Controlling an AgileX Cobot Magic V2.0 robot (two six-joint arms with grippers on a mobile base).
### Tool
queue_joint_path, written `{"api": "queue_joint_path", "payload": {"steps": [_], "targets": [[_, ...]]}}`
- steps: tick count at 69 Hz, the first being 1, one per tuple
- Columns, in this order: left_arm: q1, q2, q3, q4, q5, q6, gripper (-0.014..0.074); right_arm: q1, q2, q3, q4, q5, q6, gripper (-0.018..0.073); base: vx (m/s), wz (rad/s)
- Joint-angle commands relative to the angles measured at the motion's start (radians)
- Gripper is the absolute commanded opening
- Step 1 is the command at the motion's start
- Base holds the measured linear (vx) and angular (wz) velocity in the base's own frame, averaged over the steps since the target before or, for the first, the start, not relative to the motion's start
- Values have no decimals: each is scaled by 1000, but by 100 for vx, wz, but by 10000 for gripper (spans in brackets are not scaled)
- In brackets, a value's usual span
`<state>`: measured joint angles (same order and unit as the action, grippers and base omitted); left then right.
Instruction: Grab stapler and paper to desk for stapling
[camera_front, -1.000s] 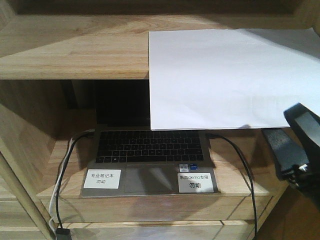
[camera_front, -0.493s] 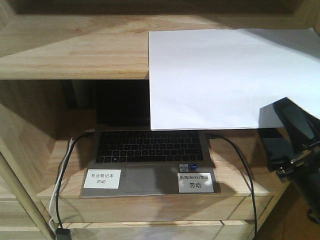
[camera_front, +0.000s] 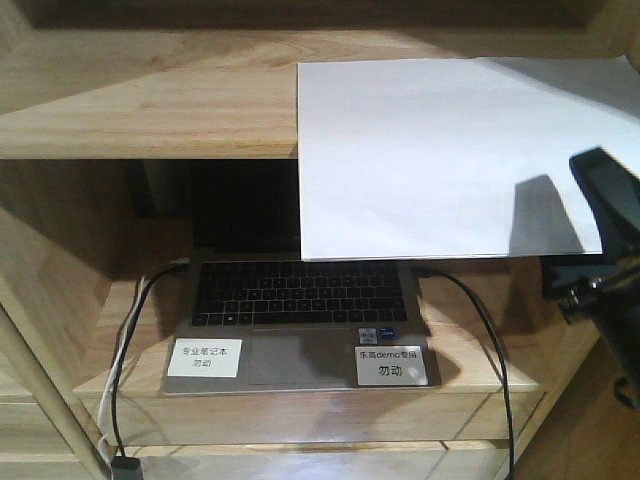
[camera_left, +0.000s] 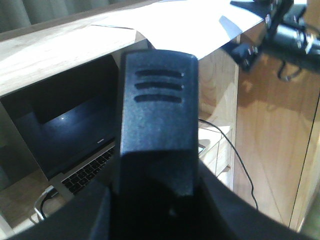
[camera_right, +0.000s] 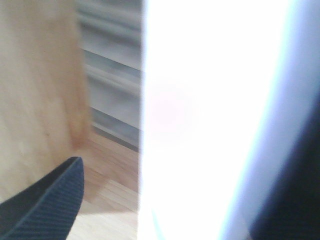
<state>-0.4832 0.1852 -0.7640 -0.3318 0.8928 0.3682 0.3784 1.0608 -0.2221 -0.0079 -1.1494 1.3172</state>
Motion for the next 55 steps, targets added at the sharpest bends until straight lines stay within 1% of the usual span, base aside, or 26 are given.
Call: {"api": "queue_joint_path", "payload": {"steps": [1, 22, 31, 40, 47, 55], "targets": [[-5, 16, -26, -27, -114, 0, -6, 3, 15, -54, -6, -195, -8, 580, 0, 0], [-5, 16, -26, -27, -114, 0, -6, 3, 31, -118, -32, -195, 9, 578, 0, 0], [-5, 16, -26, -27, -114, 0, -6, 3, 31, -118, -40, -195, 20, 533, 0, 0], [-5, 16, -26, -27, -114, 0, -6, 3, 31, -118, -52, -195, 43, 410, 0, 0], [-5, 16, -26, -27, -114, 0, -6, 3, 31, -118, -57, -195, 46, 265, 0, 0], [-5, 16, -26, -27, -114, 0, -6, 3, 22, -118, -61, -195, 46, 62, 0, 0]]}}
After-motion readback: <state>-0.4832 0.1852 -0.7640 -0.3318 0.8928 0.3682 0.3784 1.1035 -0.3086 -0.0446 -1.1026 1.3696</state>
